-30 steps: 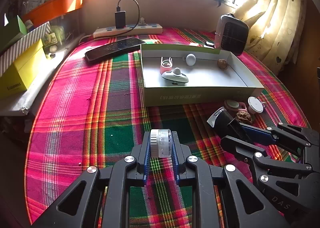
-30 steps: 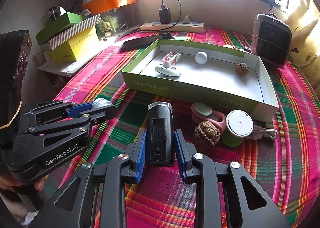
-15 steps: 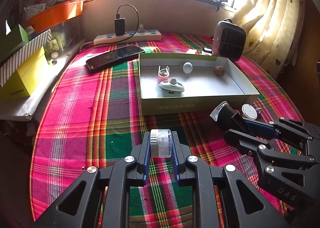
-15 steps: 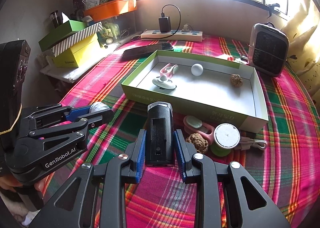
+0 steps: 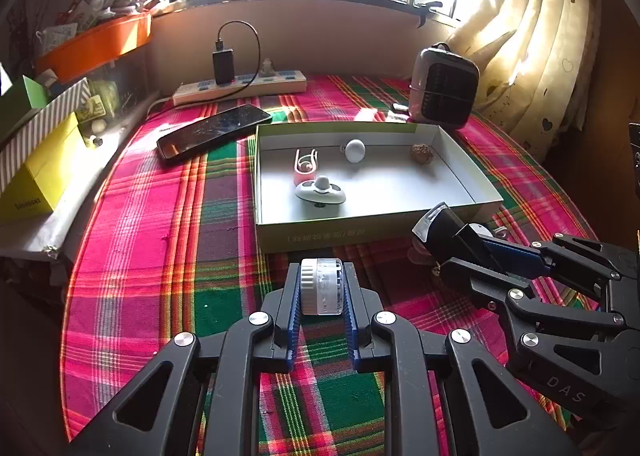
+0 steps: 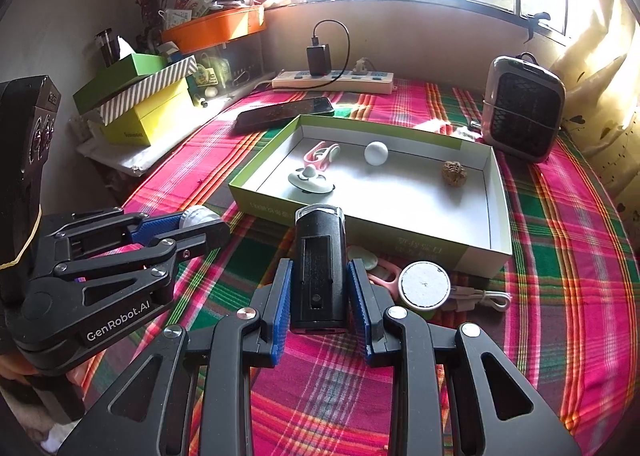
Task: Organize objects
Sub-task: 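Lift the white jar and black device off the cloth with both grippers, then carry the white jar and black device over the box with both grippers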
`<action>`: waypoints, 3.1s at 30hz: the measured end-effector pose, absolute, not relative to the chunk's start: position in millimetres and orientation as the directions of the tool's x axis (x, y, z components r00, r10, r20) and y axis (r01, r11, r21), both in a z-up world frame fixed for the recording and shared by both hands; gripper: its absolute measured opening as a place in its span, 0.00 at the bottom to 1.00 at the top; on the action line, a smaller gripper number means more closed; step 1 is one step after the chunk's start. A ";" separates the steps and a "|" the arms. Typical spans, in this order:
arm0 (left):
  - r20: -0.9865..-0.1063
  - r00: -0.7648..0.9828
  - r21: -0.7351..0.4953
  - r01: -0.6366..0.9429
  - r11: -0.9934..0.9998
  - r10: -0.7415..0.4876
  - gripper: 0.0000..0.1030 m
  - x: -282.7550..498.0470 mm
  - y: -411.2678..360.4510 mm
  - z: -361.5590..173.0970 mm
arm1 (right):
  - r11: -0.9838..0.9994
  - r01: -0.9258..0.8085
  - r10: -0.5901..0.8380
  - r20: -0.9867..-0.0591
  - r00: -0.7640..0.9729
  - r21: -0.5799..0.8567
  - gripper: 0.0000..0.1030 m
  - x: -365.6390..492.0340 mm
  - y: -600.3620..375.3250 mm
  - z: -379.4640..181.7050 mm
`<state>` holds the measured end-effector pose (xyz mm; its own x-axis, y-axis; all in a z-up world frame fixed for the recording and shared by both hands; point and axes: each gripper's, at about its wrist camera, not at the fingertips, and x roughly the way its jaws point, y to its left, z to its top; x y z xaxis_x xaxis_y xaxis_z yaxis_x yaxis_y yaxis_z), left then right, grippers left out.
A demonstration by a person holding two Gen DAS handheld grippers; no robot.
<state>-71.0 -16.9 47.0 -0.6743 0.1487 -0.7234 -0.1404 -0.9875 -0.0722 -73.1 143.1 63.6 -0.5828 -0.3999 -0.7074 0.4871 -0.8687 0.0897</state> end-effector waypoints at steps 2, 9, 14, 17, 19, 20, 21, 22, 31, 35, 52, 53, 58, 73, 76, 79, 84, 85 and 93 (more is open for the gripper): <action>-0.720 -0.677 -0.071 -0.145 -0.987 0.152 0.16 -72.5 -14.7 49.1 | -0.870 0.483 -0.401 -0.705 -0.585 0.093 0.28 -75.1 145.9 64.9; -0.720 -0.674 -0.075 -0.164 -0.984 0.167 0.16 -78.6 -6.7 52.8 | -0.879 0.469 -0.391 -0.696 -0.602 0.087 0.28 -78.6 154.1 71.8; -0.714 -0.677 -0.080 -0.176 -0.981 0.180 0.16 -84.2 -1.1 56.6 | -0.885 0.458 -0.382 -0.693 -0.611 0.084 0.28 -83.2 159.0 75.3; -0.713 -0.676 -0.080 -0.185 -0.980 0.186 0.16 -88.2 2.2 58.0 | -0.888 0.453 -0.378 -0.693 -0.614 0.084 0.28 -87.1 162.5 77.5; -0.713 -0.674 -0.088 -0.190 -0.978 0.195 0.16 -91.3 3.4 58.6 | -0.890 0.448 -0.374 -0.692 -0.618 0.082 0.28 -89.6 164.4 78.9; -0.712 -0.673 -0.094 -0.193 -0.977 0.201 0.16 -92.6 4.0 58.6 | -0.892 0.445 -0.372 -0.693 -0.617 0.083 0.28 -91.6 165.6 79.2; -0.713 -0.671 -0.098 -0.195 -0.976 0.205 0.16 -94.3 4.3 58.5 | -0.894 0.441 -0.370 -0.695 -0.617 0.084 0.28 -93.7 167.1 79.4; -0.713 -0.670 -0.099 -0.196 -0.976 0.207 0.16 -95.6 5.0 58.5 | -0.895 0.438 -0.366 -0.696 -0.618 0.083 0.28 -95.5 168.1 79.7; -0.709 -0.673 -0.092 -0.209 -0.974 0.211 0.16 -112.4 11.6 61.5 | -0.909 0.408 -0.343 -0.707 -0.618 0.084 0.28 -122.3 178.1 83.9; -0.709 -0.669 -0.098 -0.217 -0.971 0.221 0.16 -122.1 14.6 61.6 | -0.912 0.401 -0.335 -0.713 -0.616 0.083 0.28 -135.6 180.7 85.1; -0.733 -0.644 -0.093 -0.225 -0.970 0.220 0.16 -164.9 27.4 51.8 | -0.907 0.414 -0.318 -0.762 -0.564 0.072 0.28 -189.8 178.0 67.8; -0.733 -0.643 -0.091 -0.228 -0.969 0.220 0.16 -167.2 28.6 51.1 | -0.907 0.415 -0.317 -0.764 -0.562 0.071 0.28 -192.5 177.6 66.7; -0.739 -0.636 -0.085 -0.240 -0.967 0.223 0.16 -177.7 34.9 45.8 | -0.901 0.430 -0.312 -0.778 -0.545 0.060 0.28 -204.2 173.8 61.0; -0.767 -0.610 -0.059 -0.243 -0.968 0.200 0.16 -202.6 44.5 28.6 | -0.883 0.467 -0.307 -0.811 -0.498 0.048 0.28 -232.6 167.4 40.7; -0.771 -0.605 -0.055 -0.246 -0.968 0.198 0.16 -205.3 47.0 25.6 | -0.882 0.469 -0.308 -0.816 -0.489 0.051 0.28 -235.8 166.6 37.1; -0.773 -0.603 -0.057 -0.243 -0.968 0.197 0.16 -207.3 47.4 23.4 | -0.882 0.469 -0.308 -0.819 -0.484 0.054 0.28 -237.8 167.0 34.1; -0.779 -0.599 -0.044 -0.246 -0.968 0.188 0.16 -210.9 48.5 20.2 | -0.882 0.469 -0.298 -0.823 -0.484 0.044 0.28 -239.2 166.3 30.8; -0.778 -0.601 -0.039 -0.246 -0.968 0.184 0.16 -211.1 48.7 20.0 | -0.882 0.470 -0.299 -0.822 -0.485 0.044 0.28 -239.3 166.4 30.6; -0.786 -0.594 -0.030 -0.243 -0.970 0.174 0.17 -214.3 49.4 15.0 | -0.882 0.471 -0.286 -0.821 -0.495 0.024 0.28 -239.3 164.1 28.7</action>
<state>-214.3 49.4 15.0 -0.5937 0.1735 -0.7858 -0.2431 -0.9695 -0.0304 -239.3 164.1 28.7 -0.4946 -0.2864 -0.8206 0.4707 -0.8820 0.0241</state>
